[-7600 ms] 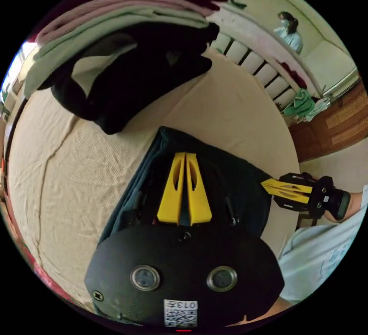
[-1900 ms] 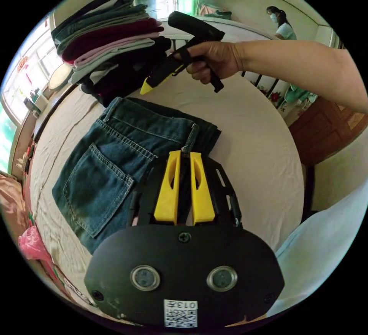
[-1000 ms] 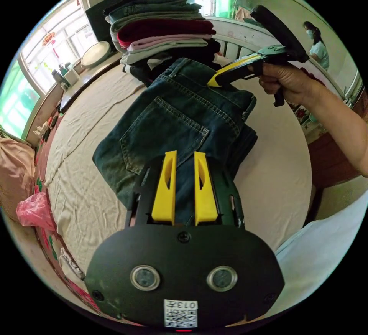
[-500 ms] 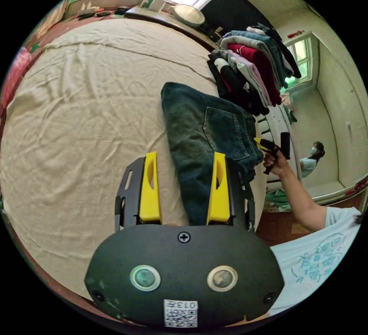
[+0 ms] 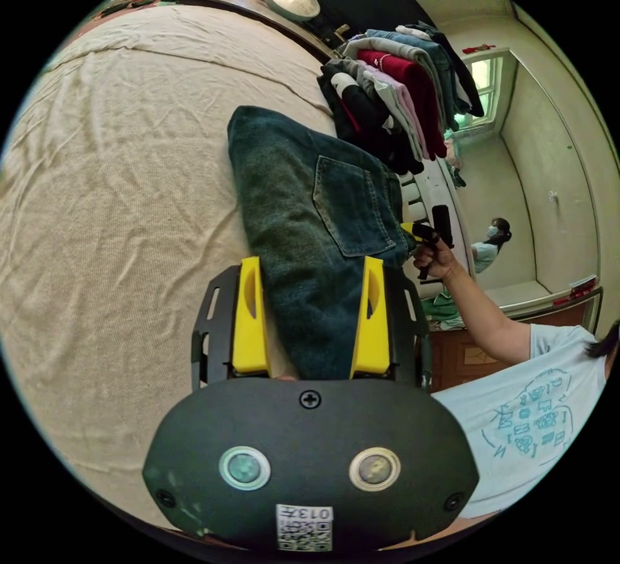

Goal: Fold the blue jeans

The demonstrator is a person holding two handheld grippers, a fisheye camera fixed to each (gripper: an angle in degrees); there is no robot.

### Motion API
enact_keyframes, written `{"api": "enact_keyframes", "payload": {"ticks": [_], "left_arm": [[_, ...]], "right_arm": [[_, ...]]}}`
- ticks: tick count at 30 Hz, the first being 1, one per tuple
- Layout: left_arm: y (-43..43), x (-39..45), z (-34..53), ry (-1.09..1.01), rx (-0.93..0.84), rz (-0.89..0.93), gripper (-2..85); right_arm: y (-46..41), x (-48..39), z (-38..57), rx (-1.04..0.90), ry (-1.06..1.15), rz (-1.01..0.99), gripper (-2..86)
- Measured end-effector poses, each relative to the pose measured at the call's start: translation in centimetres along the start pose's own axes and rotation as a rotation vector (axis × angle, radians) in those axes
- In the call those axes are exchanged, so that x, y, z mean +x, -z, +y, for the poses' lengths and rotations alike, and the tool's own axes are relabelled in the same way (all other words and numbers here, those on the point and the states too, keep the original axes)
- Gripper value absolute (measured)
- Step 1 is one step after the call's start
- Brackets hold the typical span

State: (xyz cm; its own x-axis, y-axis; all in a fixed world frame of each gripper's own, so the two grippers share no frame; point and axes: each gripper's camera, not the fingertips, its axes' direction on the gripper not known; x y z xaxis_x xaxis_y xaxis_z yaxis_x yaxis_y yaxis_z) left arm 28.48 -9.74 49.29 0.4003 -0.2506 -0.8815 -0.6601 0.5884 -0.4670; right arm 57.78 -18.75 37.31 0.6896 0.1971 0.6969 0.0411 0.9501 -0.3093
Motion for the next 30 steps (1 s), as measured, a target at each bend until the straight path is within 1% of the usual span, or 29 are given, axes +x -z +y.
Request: {"api": "enact_keyframes", "payload": {"ticks": [1, 4, 9, 11, 13, 15, 16, 18, 19, 20, 22, 24, 25, 26, 28, 30], "left_arm": [[0.1, 0.0, -0.2, 0.004, -0.004, -0.009, 19.5], [0.8, -0.3, -0.3, 0.025, -0.005, 0.001, 17.9], [1.5, -0.5, -0.4, 0.085, 0.009, 0.055, 15.4], [2.3, 1.3, -0.6, 0.031, -0.003, -0.041, 9.2], [2.9, 3.0, -0.5, -0.044, 0.036, -0.079, 6.7], [2.8, 3.7, -0.4, -0.059, 0.03, -0.092, 6.9], [2.7, 3.4, -0.4, -0.034, 0.021, -0.082, 7.5], [2.0, 2.2, -0.3, 0.036, -0.014, 0.022, 11.7], [1.3, 1.7, -0.1, 0.079, -0.038, 0.087, 11.5], [1.5, 1.9, 0.1, 0.089, -0.036, 0.028, 10.0], [1.8, 3.1, 0.2, 0.052, -0.059, -0.06, 7.0], [2.4, 4.8, 0.3, 0.003, -0.05, -0.08, 6.4], [3.1, 6.0, 0.6, -0.037, -0.032, -0.06, 6.3], [3.9, 7.3, 0.9, -0.075, -0.003, -0.021, 6.2], [5.2, 9.2, 1.4, -0.133, 0.033, 0.038, 6.1], [6.9, 11.2, 1.5, -0.184, 0.068, 0.066, 6.0]], "right_arm": [[-0.1, -0.2, 0.0, -0.004, 0.006, -0.014, 12.0], [-0.5, -1.0, 0.2, -0.032, 0.029, 0.034, 10.8], [-0.5, -1.8, 0.9, -0.027, 0.014, 0.002, 8.9], [-0.5, -3.0, 1.3, -0.019, 0.042, 0.02, 8.0], [-0.4, -4.5, 1.8, -0.003, 0.087, 0.049, 7.4], [-0.4, -5.4, 2.6, 0.012, 0.095, 0.087, 7.0], [-0.4, -5.5, 2.8, 0.018, 0.096, 0.082, 7.0], [-0.5, -6.0, 3.6, 0.039, 0.088, 0.06, 6.9], [-0.5, -6.2, 3.7, 0.041, 0.088, 0.061, 6.8], [-0.6, -6.9, 4.0, 0.041, 0.088, 0.08, 6.3], [-0.8, -8.8, 4.4, 0.035, 0.114, 0.163, 5.5], [-1.5, -13.2, 5.5, 0.043, 0.235, 0.373, 4.6], [-1.6, -14.3, 5.8, 0.05, 0.259, 0.411, 4.4], [-1.4, -16.4, 6.6, 0.086, 0.299, 0.426, 4.0], [-0.5, -19.1, 7.9, 0.16, 0.327, 0.381, 3.6], [1.3, -23.0, 9.4, 0.225, 0.408, 0.399, 3.3]]}}
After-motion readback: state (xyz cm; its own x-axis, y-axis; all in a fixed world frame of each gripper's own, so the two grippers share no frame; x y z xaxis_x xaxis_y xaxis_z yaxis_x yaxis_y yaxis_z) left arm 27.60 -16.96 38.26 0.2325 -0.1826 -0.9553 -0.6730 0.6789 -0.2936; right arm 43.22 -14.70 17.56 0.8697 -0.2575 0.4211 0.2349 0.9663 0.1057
